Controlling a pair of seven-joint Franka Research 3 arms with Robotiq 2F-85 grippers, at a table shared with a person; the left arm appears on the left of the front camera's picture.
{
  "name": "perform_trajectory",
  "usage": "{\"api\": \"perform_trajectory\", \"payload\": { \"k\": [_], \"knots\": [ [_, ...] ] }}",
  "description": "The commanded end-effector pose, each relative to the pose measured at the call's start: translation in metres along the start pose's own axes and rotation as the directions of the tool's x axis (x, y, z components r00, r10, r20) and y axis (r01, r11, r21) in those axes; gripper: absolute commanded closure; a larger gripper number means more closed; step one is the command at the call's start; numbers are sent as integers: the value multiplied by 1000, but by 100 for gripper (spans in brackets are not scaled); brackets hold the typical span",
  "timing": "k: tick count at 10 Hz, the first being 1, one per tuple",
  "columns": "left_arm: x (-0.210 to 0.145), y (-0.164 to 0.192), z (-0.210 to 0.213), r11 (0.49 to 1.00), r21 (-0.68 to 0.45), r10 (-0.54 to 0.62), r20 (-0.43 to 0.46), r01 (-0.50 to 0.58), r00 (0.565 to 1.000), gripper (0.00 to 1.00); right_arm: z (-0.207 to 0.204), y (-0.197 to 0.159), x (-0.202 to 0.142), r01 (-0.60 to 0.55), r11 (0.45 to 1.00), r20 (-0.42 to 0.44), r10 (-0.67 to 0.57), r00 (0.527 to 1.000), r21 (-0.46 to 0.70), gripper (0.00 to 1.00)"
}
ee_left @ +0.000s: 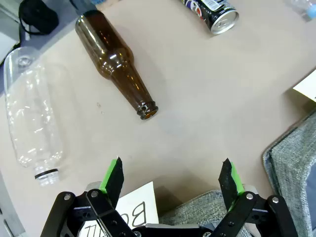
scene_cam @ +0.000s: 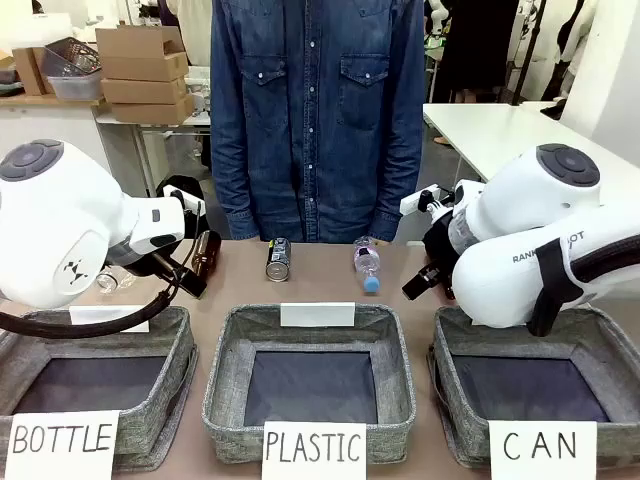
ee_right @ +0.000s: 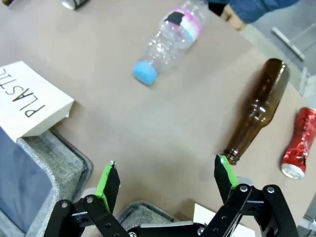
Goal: Sort the can waste into the basket.
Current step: Pick up the can waste from the table and place it in the right Fabric basket.
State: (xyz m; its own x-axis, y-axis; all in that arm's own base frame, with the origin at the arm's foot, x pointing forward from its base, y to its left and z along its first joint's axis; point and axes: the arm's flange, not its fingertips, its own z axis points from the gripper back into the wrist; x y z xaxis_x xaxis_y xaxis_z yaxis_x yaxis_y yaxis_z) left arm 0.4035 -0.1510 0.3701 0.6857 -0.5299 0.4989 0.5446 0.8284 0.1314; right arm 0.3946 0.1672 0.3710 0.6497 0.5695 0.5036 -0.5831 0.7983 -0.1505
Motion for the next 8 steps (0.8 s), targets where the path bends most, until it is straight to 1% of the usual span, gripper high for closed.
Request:
{"api": "perform_trajectory", "payload": {
  "k": [1, 8],
  "knots": [
    [0, 0, 0, 1000, 0, 0, 0, 0, 1000, 0, 0, 0, 0, 0, 1000, 0, 0, 1000, 0, 0],
    [0, 0, 0, 1000, 0, 0, 0, 0, 1000, 0, 0, 0, 0, 0, 1000, 0, 0, 1000, 0, 0]
  ]
}}
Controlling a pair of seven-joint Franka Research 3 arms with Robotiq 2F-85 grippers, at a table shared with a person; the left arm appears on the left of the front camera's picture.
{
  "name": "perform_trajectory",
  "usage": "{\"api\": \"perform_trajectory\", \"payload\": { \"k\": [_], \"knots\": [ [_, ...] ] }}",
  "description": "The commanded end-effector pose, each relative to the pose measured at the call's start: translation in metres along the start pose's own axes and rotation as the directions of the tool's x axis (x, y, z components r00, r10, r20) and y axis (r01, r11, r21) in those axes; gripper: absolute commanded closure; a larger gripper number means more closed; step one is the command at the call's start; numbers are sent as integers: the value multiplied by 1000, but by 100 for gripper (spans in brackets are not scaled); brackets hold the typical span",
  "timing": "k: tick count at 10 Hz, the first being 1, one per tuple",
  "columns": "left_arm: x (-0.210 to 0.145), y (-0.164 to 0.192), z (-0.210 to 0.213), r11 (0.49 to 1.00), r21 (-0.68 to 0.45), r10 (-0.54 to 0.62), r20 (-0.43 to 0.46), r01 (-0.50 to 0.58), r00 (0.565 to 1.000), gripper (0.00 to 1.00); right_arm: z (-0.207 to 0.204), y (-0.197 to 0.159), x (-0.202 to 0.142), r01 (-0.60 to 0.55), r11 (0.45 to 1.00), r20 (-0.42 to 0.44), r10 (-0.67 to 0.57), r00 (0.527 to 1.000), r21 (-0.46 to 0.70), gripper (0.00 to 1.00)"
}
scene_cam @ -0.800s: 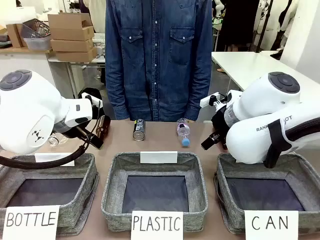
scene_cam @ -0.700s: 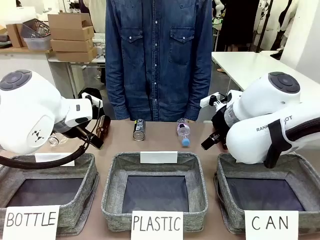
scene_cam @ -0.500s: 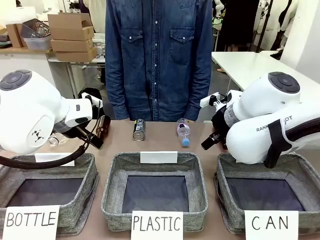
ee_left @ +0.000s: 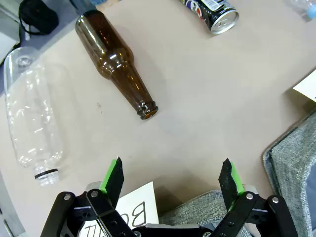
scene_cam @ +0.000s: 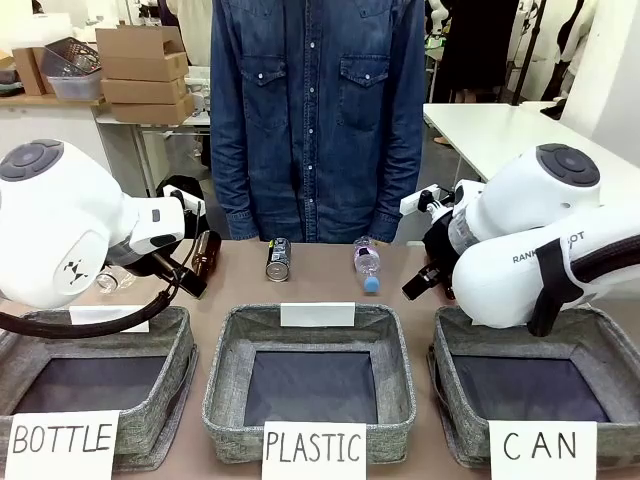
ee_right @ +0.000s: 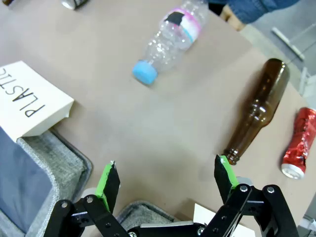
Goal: Sort the can waste into the basket.
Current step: Pick up the can waste from the table and place it in the right Fabric basket.
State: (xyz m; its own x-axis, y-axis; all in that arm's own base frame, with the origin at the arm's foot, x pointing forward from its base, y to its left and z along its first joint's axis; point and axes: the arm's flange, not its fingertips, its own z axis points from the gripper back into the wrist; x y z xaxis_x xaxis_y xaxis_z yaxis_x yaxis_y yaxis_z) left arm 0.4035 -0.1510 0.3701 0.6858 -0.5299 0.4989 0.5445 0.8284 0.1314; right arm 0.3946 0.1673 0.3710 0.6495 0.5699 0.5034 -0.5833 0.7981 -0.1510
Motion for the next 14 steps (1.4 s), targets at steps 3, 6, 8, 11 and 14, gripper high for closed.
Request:
{"api": "perform_trajectory", "payload": {
  "k": [3, 6, 8, 11, 14],
  "knots": [
    [0, 0, 0, 1000, 0, 0, 0, 0, 1000, 0, 0, 0, 0, 0, 1000, 0, 0, 1000, 0, 0],
    [3, -1, 33, 1000, 8, -5, 51, 5, 999, 0, 26, -3, 2, -20, 1000, 7, 20, 1000, 16, 0],
    [-8, -17, 134, 997, 56, -65, 134, 58, 989, 0, 121, -4, -9, 22, 999, 90, -19, 996, -39, 0],
    [-54, -43, 212, 981, 162, -147, 292, 103, 945, 0, 191, 10, -61, 12, 995, 237, 12, 971, -100, 0],
    [31, -27, 232, 986, 133, -133, 274, 100, 953, 0, 207, -9, 20, 16, 996, 227, 4, 974, -87, 0]
  ]
}}
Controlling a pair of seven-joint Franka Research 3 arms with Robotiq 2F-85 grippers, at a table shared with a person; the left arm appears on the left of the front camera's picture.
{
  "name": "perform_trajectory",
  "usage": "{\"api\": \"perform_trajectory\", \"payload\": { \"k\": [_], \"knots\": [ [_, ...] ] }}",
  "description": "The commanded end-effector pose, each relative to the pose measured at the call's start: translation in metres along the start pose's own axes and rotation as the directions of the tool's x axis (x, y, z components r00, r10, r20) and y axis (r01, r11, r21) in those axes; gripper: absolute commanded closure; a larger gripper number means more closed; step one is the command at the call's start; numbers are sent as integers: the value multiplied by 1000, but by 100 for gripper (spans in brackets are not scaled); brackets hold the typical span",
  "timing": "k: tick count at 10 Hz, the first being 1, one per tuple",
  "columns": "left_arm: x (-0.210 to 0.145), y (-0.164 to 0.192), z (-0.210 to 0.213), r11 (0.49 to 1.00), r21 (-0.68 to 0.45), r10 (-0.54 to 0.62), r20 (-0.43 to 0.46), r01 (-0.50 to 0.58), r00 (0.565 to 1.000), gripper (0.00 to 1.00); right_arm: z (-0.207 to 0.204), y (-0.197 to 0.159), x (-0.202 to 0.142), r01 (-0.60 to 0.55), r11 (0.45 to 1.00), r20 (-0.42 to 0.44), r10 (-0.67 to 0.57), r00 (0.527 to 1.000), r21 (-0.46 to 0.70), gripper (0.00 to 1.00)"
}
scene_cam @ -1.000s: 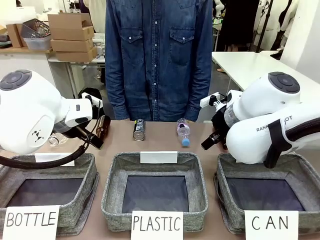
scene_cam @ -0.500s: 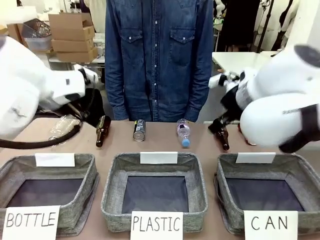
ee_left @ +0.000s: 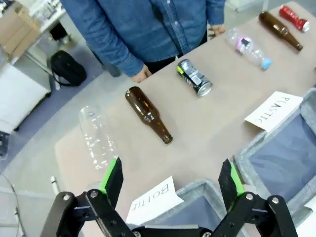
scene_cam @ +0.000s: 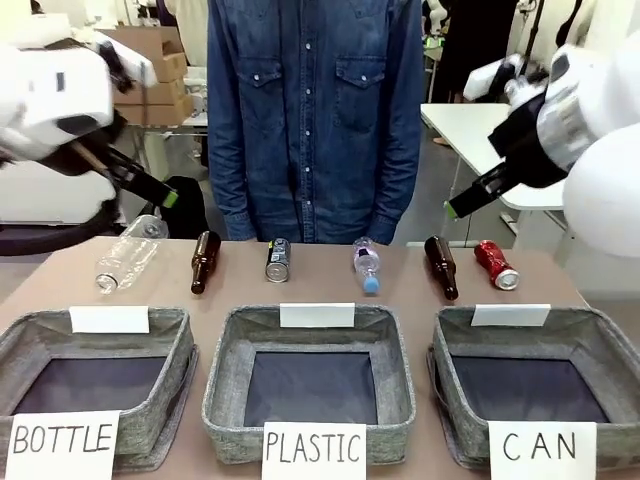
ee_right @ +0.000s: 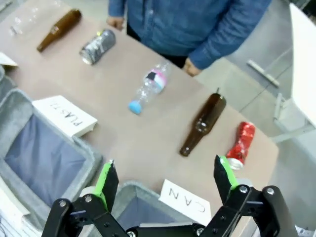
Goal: Sort the can waste into the basket.
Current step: Pick up the can waste from the table and place it in the right Fabric basket.
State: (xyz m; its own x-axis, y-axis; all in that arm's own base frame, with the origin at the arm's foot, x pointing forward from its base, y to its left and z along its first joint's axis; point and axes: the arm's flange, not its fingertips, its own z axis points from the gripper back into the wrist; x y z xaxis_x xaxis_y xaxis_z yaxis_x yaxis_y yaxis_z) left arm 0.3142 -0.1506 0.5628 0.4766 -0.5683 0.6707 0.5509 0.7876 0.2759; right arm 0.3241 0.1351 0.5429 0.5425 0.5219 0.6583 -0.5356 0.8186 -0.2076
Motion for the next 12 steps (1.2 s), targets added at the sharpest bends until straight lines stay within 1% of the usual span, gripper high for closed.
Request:
{"api": "perform_trajectory", "payload": {
  "k": [1, 2, 3, 4, 5, 6, 7, 8, 9, 10, 11, 12],
  "knots": [
    [1, 2, 18, 979, -205, 2, 34, 5, 999, 0, 20, -1, -6, -6, 996, 59, 0, 998, 94, 0],
    [-9, 8, 25, 887, -462, -6, -74, -29, 997, 0, 24, -6, -20, 23, 954, 90, -52, 995, 299, 0],
    [-28, 20, 35, 798, -599, 22, -94, -74, 995, 0, 30, -23, -41, 144, 799, 76, -230, 970, 584, 0],
    [-52, 41, 41, 725, -669, 165, -63, -164, 984, 0, 29, -45, -62, 320, 643, -10, -436, 900, 695, 0],
    [-79, 66, 42, 657, -704, 351, -29, -268, 936, 0, 27, -67, -84, 416, 493, -64, -584, 809, 764, 0],
    [-101, 84, 45, 594, -730, 493, -1, -338, 870, 0, 25, -84, -103, 466, 390, -99, -673, 733, 794, 0],
    [-124, 99, 46, 564, -715, 605, 17, -413, 796, 0, 24, -102, -124, 530, 306, -131, -762, 635, 791, 0],
    [-142, 110, 48, 531, -728, 670, 48, -433, 740, 0, 25, -114, -143, 563, 259, -126, -823, 554, 785, 0],
    [-158, 113, 49, 525, -710, 714, 67, -470, 697, 0, 31, -122, -162, 588, 250, -89, -869, 486, 769, 0],
    [-172, 119, 50, 517, -707, 740, 86, -483, 667, 0, 40, -125, -176, 613, 258, -45, -900, 433, 747, 0],
    [-184, 127, 49, 504, -714, 781, 136, -486, 610, 0, 48, -124, -184, 651, 284, -1, -916, 402, 704, 0],
    [-190, 134, 38, 482, -702, 823, 158, -524, 545, 0, 55, -118, -184, 745, 353, 81, -923, 376, 566, 0]
  ]
}}
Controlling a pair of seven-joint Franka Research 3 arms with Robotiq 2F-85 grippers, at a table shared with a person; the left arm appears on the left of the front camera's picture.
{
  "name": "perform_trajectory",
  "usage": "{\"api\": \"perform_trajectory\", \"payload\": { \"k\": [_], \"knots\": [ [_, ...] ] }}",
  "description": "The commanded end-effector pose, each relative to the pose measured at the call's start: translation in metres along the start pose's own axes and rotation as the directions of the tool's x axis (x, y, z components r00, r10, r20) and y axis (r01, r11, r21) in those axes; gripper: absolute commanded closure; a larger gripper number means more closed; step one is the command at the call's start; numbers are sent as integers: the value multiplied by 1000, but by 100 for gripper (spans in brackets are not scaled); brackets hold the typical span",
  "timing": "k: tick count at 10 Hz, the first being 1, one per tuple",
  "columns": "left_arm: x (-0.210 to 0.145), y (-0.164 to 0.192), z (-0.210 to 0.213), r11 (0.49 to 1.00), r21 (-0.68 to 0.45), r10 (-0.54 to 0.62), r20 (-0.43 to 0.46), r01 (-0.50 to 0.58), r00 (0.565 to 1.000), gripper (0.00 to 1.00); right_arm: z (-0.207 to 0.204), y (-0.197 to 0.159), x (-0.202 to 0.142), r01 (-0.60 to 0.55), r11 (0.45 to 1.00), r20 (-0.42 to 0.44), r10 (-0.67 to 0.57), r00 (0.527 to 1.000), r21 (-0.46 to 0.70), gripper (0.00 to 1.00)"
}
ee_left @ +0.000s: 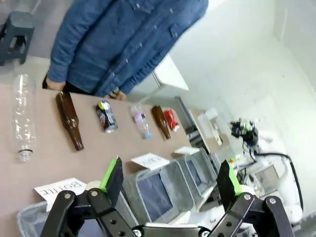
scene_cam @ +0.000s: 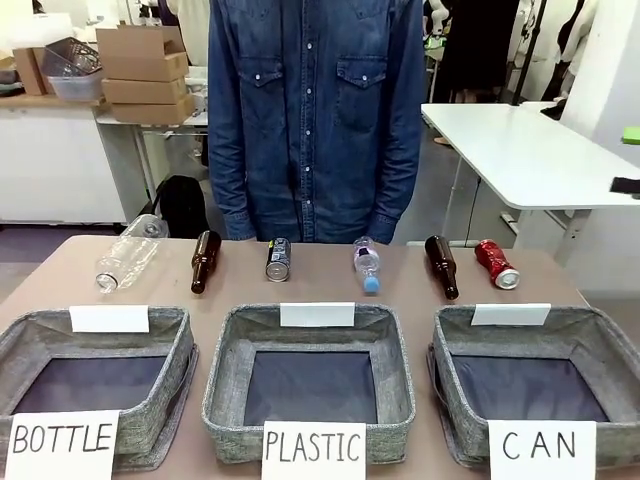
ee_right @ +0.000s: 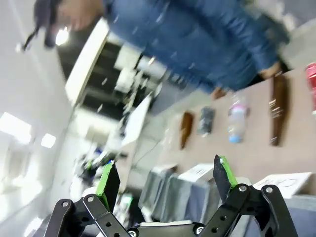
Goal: Sort the can waste into the basket.
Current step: Pick up the can waste from the table and place it in the right Fabric basket.
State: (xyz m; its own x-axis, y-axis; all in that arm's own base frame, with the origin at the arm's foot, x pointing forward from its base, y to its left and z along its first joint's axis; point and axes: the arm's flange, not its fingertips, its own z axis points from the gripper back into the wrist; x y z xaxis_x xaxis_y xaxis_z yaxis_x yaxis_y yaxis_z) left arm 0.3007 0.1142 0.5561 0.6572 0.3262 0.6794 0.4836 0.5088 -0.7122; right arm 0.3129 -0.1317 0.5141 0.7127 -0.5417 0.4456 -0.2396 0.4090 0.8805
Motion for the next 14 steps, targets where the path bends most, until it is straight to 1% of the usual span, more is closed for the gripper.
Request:
{"api": "perform_trajectory", "payload": {
  "k": [1, 5, 6, 7, 8, 9, 10, 11, 12, 13, 14],
  "knots": [
    [-3, -11, -6, 1000, -12, -22, -66, 21, 998, 0, -13, 2, -8, -2, 996, -88, 10, 996, 91, 0],
    [-3, -11, -6, 1000, -12, -22, -66, 21, 998, 0, -13, 2, -8, -2, 996, -88, 10, 996, 91, 0],
    [-3, -11, -6, 1000, -12, -22, -66, 21, 998, 0, -14, 4, -14, 26, 996, -96, -18, 995, 81, 0],
    [-3, -11, -6, 1000, -12, -22, -66, 21, 998, 0, -35, 2, -3, -21, 986, -176, -8, 984, -163, 0],
    [-3, -11, -6, 1000, -12, -22, -66, 21, 998, 0, -54, -4, 5, -99, 916, -241, 2, 971, -389, 0],
    [-3, -11, -6, 1000, -12, -22, -66, 21, 998, 0, -69, -11, 7, -196, 821, -334, 7, 942, -536, 0],
    [-3, -11, -6, 1000, -12, -22, -66, 21, 998, 0, -79, -16, 8, -236, 735, -360, -12, 933, -635, 0],
    [-3, -11, -6, 1000, -12, -22, -66, 21, 998, 0, -80, -17, 13, -188, 703, -286, -23, 958, -686, 0],
    [-3, -11, -6, 1000, -12, -22, -66, 21, 998, 0, -77, -17, 17, -110, 688, -179, -29, 983, -717, 0],
    [-3, -11, -6, 1000, -12, -22, -66, 21, 998, 0, -72, -18, 19, -38, 674, -75, -27, 997, -738, 0],
    [-3, -11, -6, 1000, -12, -22, -66, 21, 998, 0, -66, -16, 18, -18, 698, -32, -7, 999, -716, 0]
  ]
}}
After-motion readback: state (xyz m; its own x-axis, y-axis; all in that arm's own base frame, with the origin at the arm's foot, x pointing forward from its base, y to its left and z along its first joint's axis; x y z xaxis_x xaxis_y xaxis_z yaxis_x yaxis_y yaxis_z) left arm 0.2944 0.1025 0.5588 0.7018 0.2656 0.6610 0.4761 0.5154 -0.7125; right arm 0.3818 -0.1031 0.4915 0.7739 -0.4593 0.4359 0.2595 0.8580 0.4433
